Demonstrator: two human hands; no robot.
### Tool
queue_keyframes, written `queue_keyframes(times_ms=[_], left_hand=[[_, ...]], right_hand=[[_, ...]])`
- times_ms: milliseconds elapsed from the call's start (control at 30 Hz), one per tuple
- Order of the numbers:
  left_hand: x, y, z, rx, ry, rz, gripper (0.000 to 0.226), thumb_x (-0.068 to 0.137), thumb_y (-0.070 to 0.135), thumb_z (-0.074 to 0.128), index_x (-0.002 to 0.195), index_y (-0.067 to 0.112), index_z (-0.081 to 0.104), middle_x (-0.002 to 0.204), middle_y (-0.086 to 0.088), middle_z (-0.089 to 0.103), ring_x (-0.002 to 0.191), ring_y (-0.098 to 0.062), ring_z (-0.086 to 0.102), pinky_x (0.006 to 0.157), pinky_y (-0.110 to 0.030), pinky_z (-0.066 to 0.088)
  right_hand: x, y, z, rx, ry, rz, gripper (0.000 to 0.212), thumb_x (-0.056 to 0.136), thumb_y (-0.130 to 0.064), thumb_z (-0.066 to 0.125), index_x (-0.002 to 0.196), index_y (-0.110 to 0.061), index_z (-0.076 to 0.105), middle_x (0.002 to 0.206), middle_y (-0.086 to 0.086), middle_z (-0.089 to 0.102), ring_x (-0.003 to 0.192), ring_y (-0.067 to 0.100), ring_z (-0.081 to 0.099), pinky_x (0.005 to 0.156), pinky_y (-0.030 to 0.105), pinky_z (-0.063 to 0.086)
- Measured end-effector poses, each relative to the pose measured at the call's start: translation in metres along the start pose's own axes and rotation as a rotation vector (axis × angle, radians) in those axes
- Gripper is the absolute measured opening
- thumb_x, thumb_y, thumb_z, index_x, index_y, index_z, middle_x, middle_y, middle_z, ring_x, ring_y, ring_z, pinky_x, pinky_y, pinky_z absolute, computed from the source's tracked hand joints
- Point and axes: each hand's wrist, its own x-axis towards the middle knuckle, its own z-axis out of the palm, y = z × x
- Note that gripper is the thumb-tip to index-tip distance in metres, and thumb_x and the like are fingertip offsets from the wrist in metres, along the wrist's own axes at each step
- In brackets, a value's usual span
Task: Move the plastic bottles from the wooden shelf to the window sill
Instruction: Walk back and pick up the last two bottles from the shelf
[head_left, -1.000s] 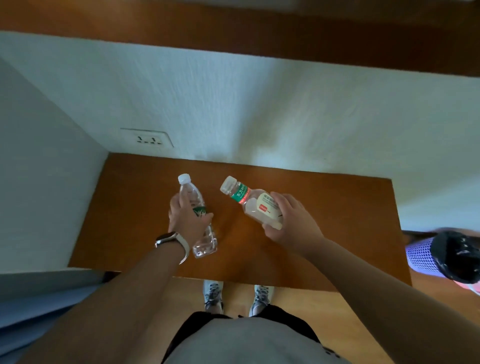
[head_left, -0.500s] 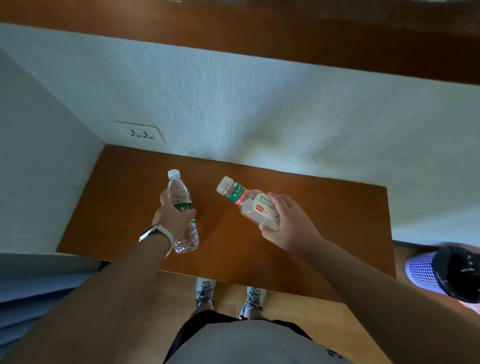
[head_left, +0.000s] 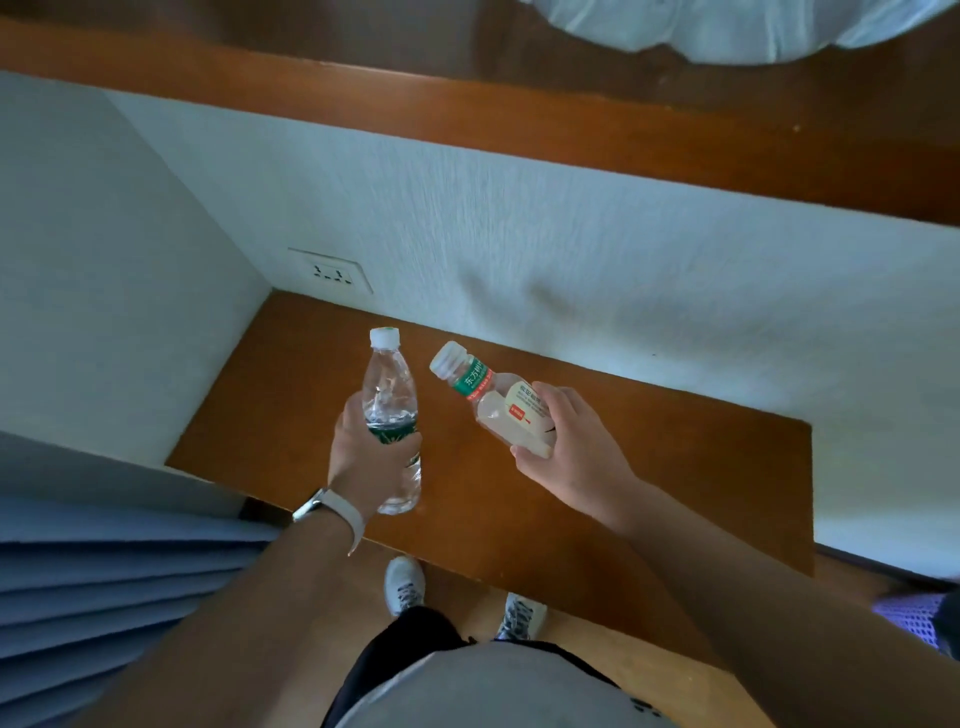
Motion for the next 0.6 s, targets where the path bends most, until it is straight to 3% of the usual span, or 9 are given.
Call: queue_keyframes(times_ms=[67,200,333,467,600], left_hand=[[-0.01,0.007,-0.01,-0.07,0.019,0.018,0.065,0.076,0.023,0.082,0.125,0.037,0.042,0.112,0.009,0.058,0.1,-0.012,0.061,0.079,-0.031,0.057],[-0.024,0.018,-0.035,-0.149,0.06,0.013,0.069,0.076,0.024,0.084,0.132,0.033,0.045,0.109,0.016,0.061,0.097,-0.006,0.064,0.074,-0.022,0.055],[-0.027,0.018,-0.06,-0.188,0.096,0.019,0.069,0.074,0.026,0.086,0.129,0.036,0.046,0.112,0.014,0.063,0.101,-0.01,0.065,0.083,-0.03,0.059],[-0.034,0.01,-0.088,-0.213,0.139,0.032,0.069,0.074,0.023,0.086,0.129,0.036,0.046,0.113,0.014,0.065,0.102,-0.009,0.066,0.083,-0.031,0.058],[-0.043,-0.003,-0.12,-0.269,0.205,0.029,0.07,0.075,0.023,0.086,0.133,0.03,0.048,0.112,0.014,0.066,0.099,-0.006,0.066,0.079,-0.024,0.057]], right_hand=[[0.006,-0.008,0.003,0.029,-0.004,-0.004,0.079,0.08,-0.049,0.074,0.143,-0.024,0.034,0.133,-0.005,0.048,0.11,0.002,0.041,0.076,0.013,0.045],[0.016,-0.028,0.011,0.147,-0.061,0.011,0.076,0.081,-0.051,0.072,0.142,-0.029,0.032,0.131,-0.009,0.046,0.112,0.004,0.044,0.077,0.014,0.047],[0.026,-0.054,0.017,0.253,-0.086,0.034,0.073,0.081,-0.051,0.072,0.139,-0.033,0.033,0.127,-0.014,0.045,0.109,0.005,0.049,0.069,0.012,0.047],[0.034,-0.093,0.019,0.444,-0.144,0.059,0.06,0.081,-0.042,0.074,0.127,-0.038,0.035,0.115,-0.012,0.051,0.093,0.006,0.06,0.057,0.015,0.055],[0.039,-0.132,0.026,0.556,-0.212,0.072,0.062,0.081,-0.036,0.075,0.126,-0.039,0.032,0.116,-0.008,0.052,0.097,0.013,0.062,0.058,0.018,0.056]])
